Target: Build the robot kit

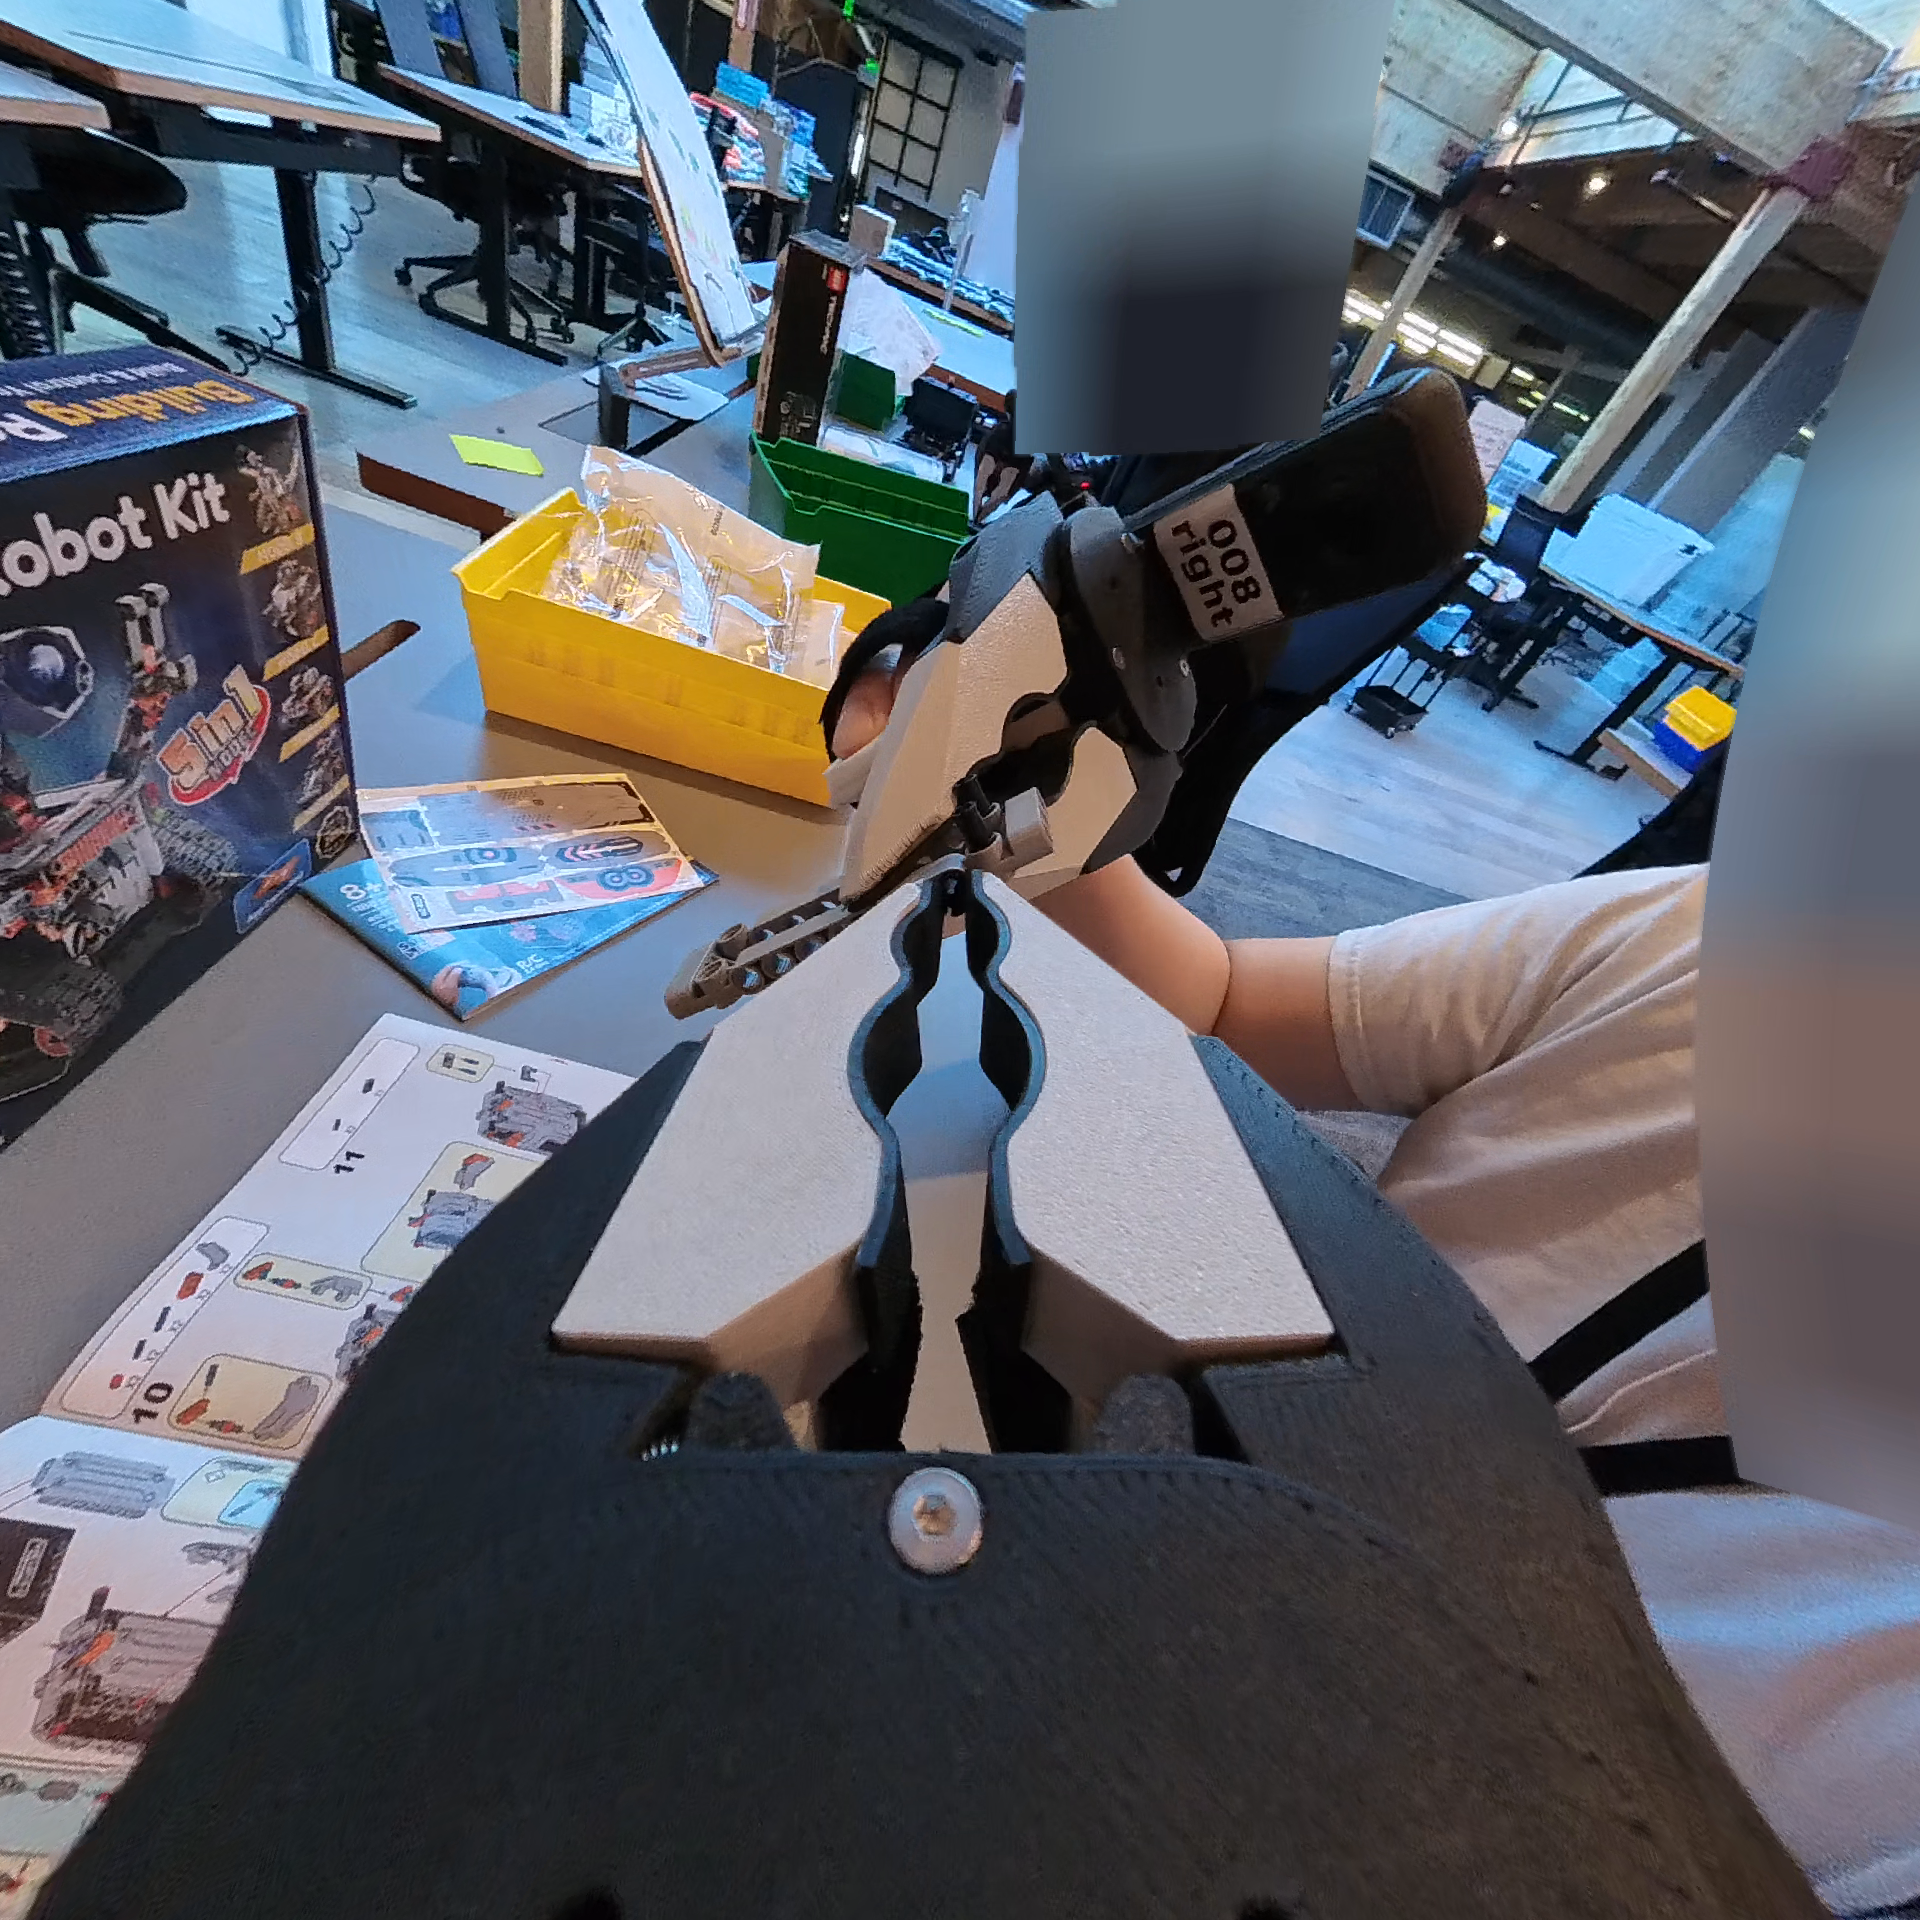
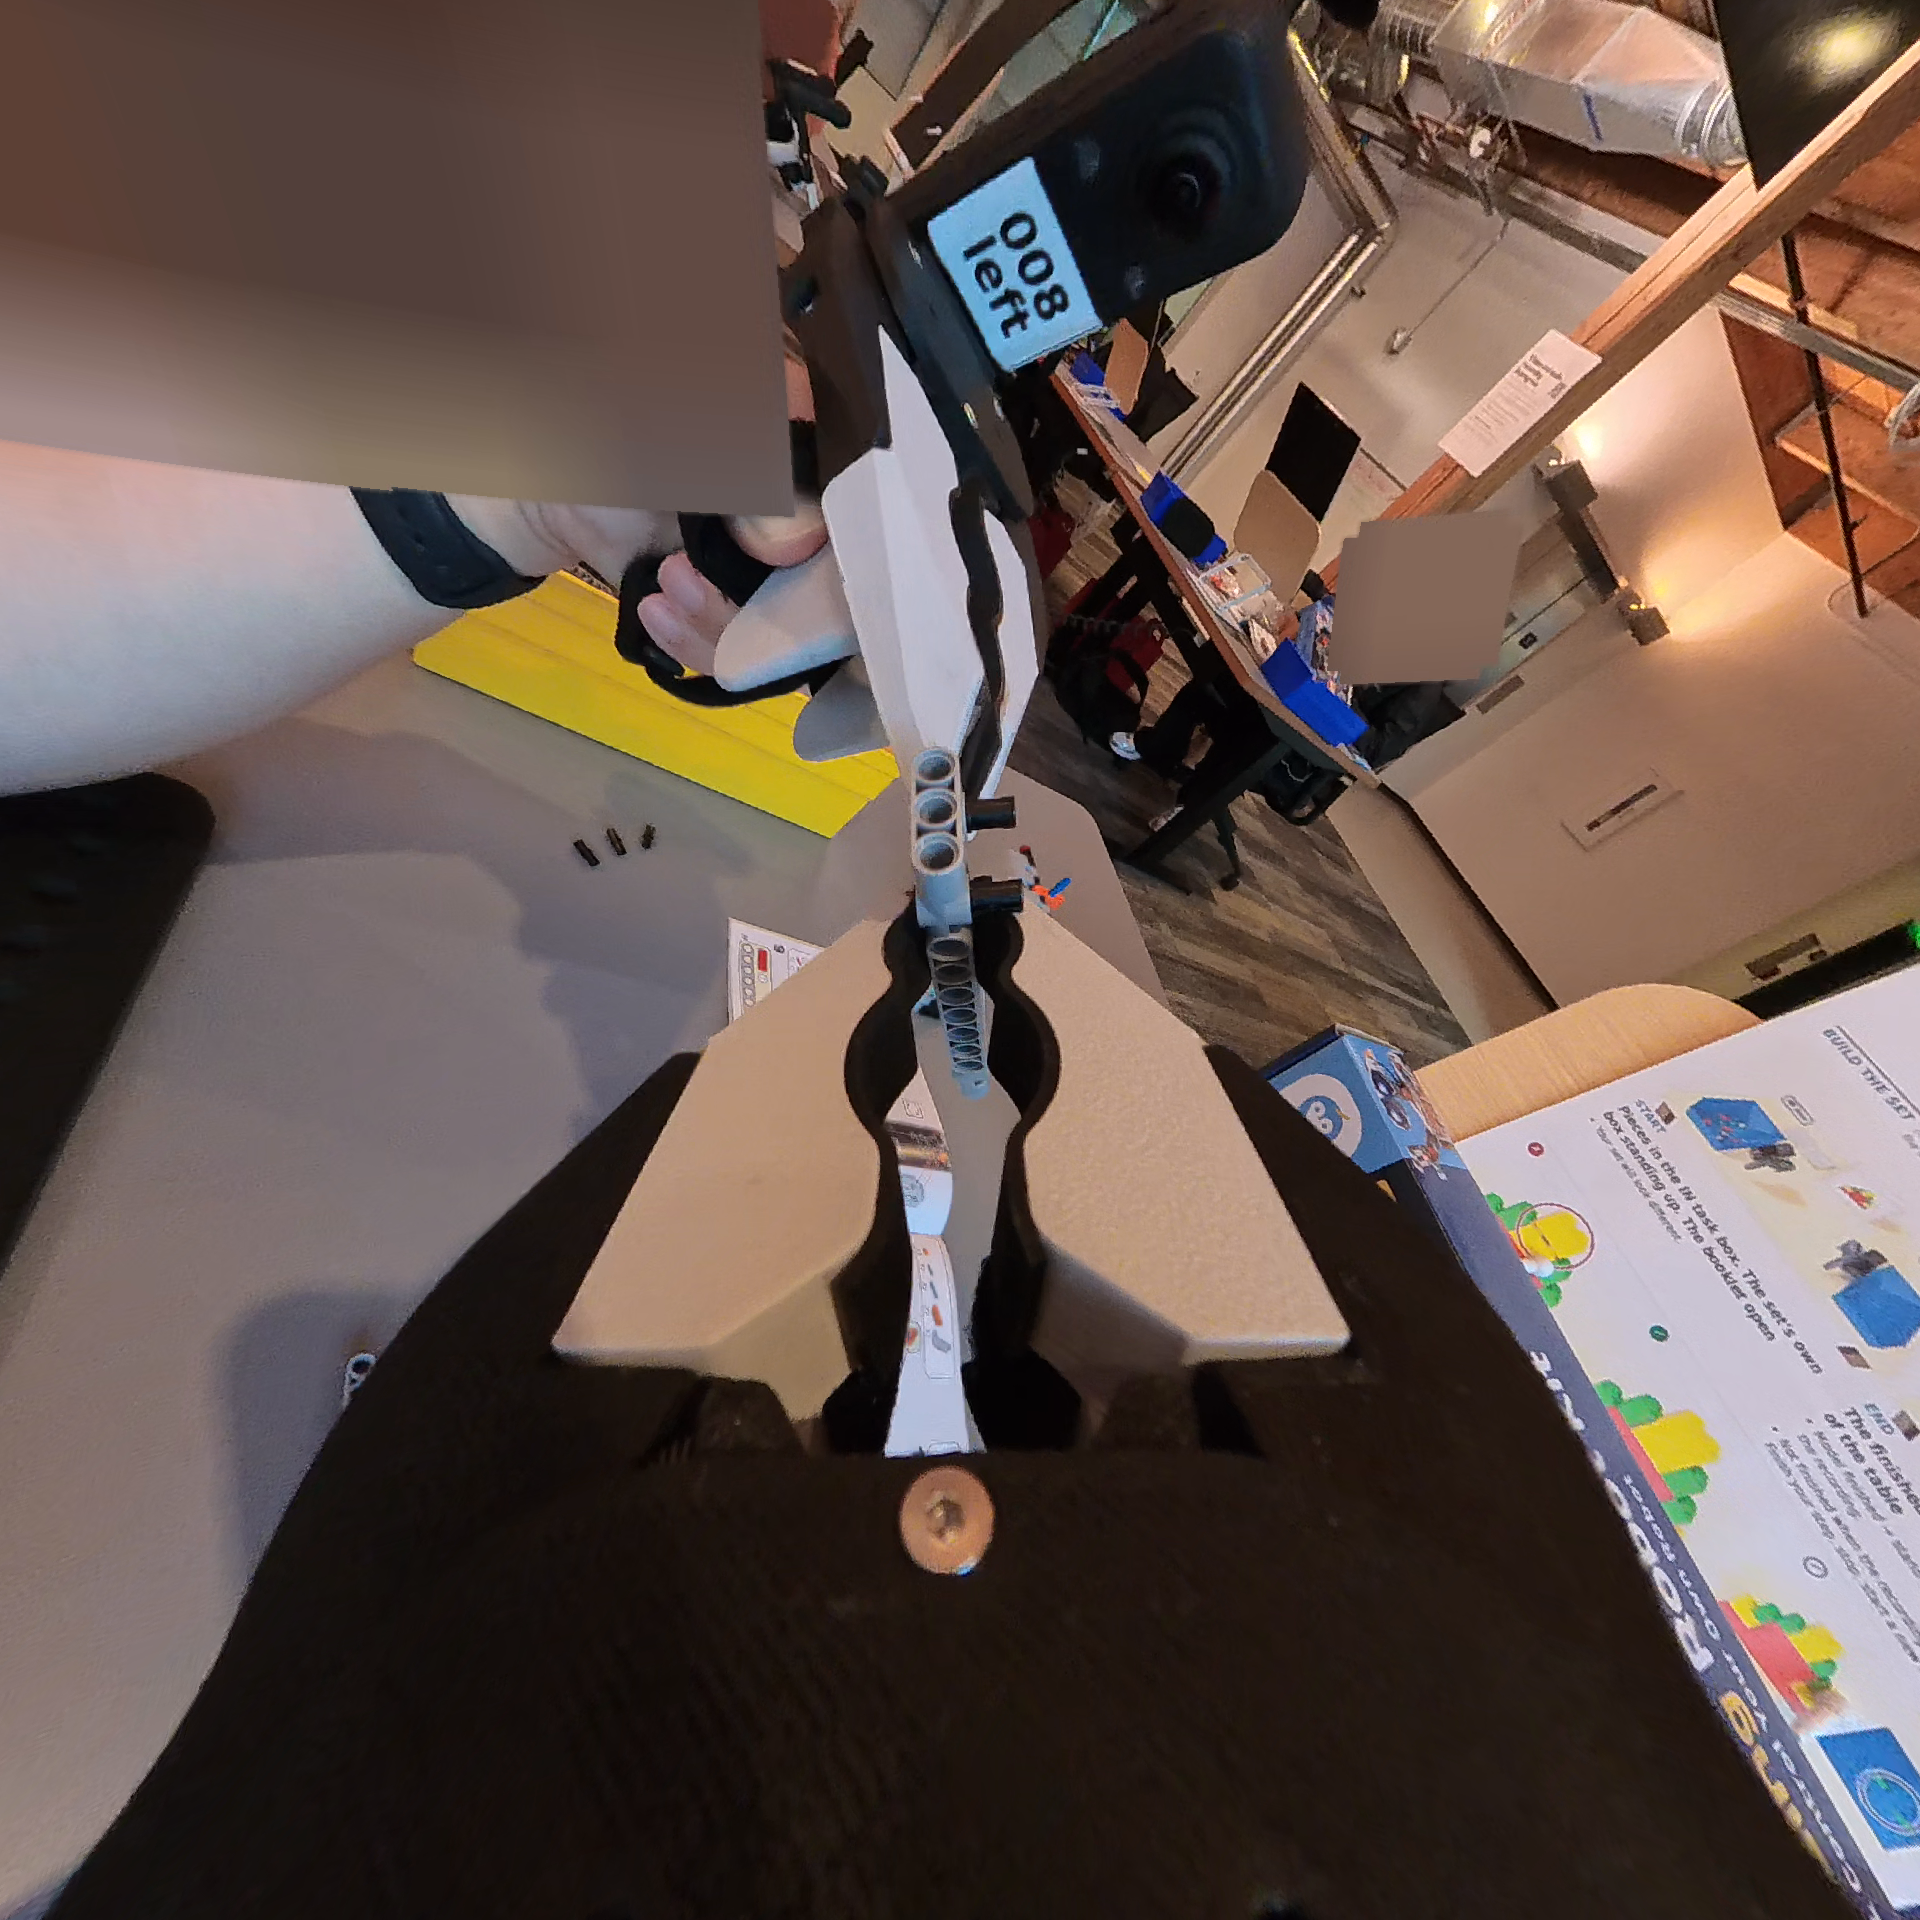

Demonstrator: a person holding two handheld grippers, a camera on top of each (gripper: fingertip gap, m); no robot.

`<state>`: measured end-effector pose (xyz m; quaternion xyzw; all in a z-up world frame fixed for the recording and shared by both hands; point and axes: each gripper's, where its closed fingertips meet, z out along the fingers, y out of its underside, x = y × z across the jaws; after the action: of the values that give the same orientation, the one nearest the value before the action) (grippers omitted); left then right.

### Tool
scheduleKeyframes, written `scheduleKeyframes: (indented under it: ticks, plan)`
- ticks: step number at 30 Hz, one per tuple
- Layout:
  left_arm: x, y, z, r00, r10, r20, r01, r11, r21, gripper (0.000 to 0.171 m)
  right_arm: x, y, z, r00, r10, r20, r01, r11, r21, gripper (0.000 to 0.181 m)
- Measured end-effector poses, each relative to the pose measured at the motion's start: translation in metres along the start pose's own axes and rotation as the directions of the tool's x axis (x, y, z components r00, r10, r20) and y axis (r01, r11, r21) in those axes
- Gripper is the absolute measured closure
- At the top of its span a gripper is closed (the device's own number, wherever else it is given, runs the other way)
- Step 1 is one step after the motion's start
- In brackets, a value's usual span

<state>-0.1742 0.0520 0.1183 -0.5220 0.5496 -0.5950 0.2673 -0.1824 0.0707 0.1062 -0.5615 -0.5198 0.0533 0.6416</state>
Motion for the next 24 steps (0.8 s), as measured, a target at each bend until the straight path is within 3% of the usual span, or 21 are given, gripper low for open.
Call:
scheduleKeyframes:
  ticks: [4,7,12,14,18,24]
  plan:
    - [0.003,-0.006,0.0,0.998,0.065,0.008,-0.065,0.997,0.032,0.169,0.001,-0.005,-0.002,0.998,0.058,0.029,-0.06,0.997,0.058,0.175]
    - [0.006,-0.017,-0.01,0.984,0.154,0.087,-0.161,0.984,0.079,0.147,0.0,-0.005,-0.003,0.993,0.104,0.057,-0.108,0.991,0.076,0.175]
    - [0.021,-0.02,-0.022,0.931,0.345,0.123,-0.356,0.931,0.084,0.149,-0.005,-0.019,-0.01,0.936,0.286,0.206,-0.317,0.939,0.136,0.174]
    - [0.027,-0.022,-0.02,0.906,0.407,0.117,-0.419,0.903,0.099,0.159,-0.007,-0.022,-0.013,0.899,0.349,0.263,-0.391,0.911,0.13,0.175]
    - [0.029,-0.018,-0.012,0.917,0.391,0.077,-0.397,0.913,0.091,0.16,-0.008,-0.028,-0.018,0.851,0.417,0.32,-0.474,0.872,0.122,0.175]
    - [0.028,-0.016,0.001,0.917,0.395,0.057,-0.398,0.914,0.08,0.169,-0.012,-0.026,-0.018,0.848,0.415,0.328,-0.467,0.88,0.094,0.175]
